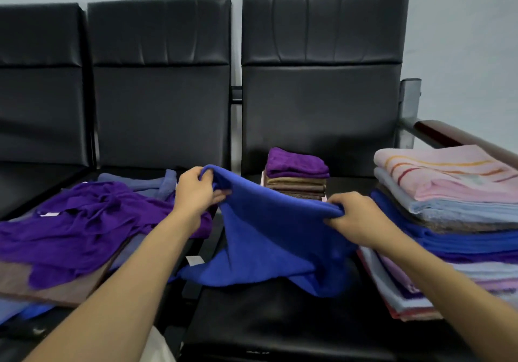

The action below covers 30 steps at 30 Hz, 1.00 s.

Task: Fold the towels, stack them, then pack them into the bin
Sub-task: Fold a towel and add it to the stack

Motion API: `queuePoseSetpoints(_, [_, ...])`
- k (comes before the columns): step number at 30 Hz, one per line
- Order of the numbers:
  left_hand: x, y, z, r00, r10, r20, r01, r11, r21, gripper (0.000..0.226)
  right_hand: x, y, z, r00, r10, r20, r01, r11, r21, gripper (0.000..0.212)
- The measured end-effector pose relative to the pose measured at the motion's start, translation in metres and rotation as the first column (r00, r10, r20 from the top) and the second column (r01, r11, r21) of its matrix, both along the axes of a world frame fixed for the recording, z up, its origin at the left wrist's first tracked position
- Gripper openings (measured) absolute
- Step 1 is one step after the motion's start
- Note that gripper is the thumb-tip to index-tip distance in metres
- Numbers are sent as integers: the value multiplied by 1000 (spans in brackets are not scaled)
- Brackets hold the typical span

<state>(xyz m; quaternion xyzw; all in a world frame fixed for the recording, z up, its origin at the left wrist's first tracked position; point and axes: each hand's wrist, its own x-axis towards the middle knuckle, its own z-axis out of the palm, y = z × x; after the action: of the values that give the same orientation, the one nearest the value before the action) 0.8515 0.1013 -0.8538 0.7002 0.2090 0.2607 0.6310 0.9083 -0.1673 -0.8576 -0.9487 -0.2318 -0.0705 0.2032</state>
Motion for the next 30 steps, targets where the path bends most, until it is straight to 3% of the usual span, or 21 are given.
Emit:
queuePoseSetpoints(1, [4, -3, 1, 996, 36, 83, -35, 999, -10, 23, 3, 1, -2, 996, -57, 64, 47, 987, 151, 15])
queuePoseSetpoints(3, [9, -8, 8, 970, 106, 221, -139, 980, 140, 21, 6, 2, 2, 973, -152, 176, 58, 890, 452, 24])
queuePoseSetpoints(5, [7, -15, 20, 925, 121, 361, -235, 927, 291, 17, 5, 0, 16, 934, -200, 295, -29, 783, 621, 35])
queuePoseSetpoints(8, [0, -15, 28, 834, 43, 550, -239, 927, 290, 17, -3, -9, 36, 840, -220, 496, -180, 749, 638, 41])
queuePoseSetpoints(11, [-12, -5, 26, 838, -64, 542, -187, 899, 395, 14, -10, -20, 39, 802, -109, 587, -256, 826, 503, 43])
queuePoseSetpoints(13, [-21, 5, 21, 884, -129, 450, -124, 862, 491, 19, -13, -30, 34, 837, 122, 534, -347, 873, 344, 34])
queuePoseSetpoints(14, [-24, 10, 19, 915, -165, 367, -67, 836, 544, 23, -13, -37, 30, 863, 257, 436, -390, 887, 248, 28])
queuePoseSetpoints(17, [-35, 34, 4, 943, -331, -23, 265, 710, 653, 16, -22, -53, 21, 888, 445, -117, -453, 890, -52, 41])
queuePoseSetpoints(19, [-45, 46, -2, 833, -423, -356, 549, 558, 623, 24, -29, -55, 10, 801, 471, -370, -547, 827, -130, 39])
queuePoseSetpoints(21, [-55, 50, -5, 601, -481, -638, 798, 405, 446, 16, -36, -54, 0, 750, 492, -443, -596, 792, -129, 52])
queuePoseSetpoints(23, [-61, 50, -6, 428, -494, -757, 899, 318, 301, 11, -40, -52, -5, 735, 480, -479, -609, 778, -155, 42])
queuePoseSetpoints(26, [-61, 47, -11, 426, -513, -746, 886, 402, 229, 9, -41, -51, -9, 766, 445, -463, -586, 779, -221, 23])
queuePoseSetpoints(30, [-53, 42, -23, 493, -503, -709, 826, 526, 202, 6, -39, -41, -25, 889, 326, -322, -391, 906, -160, 22])
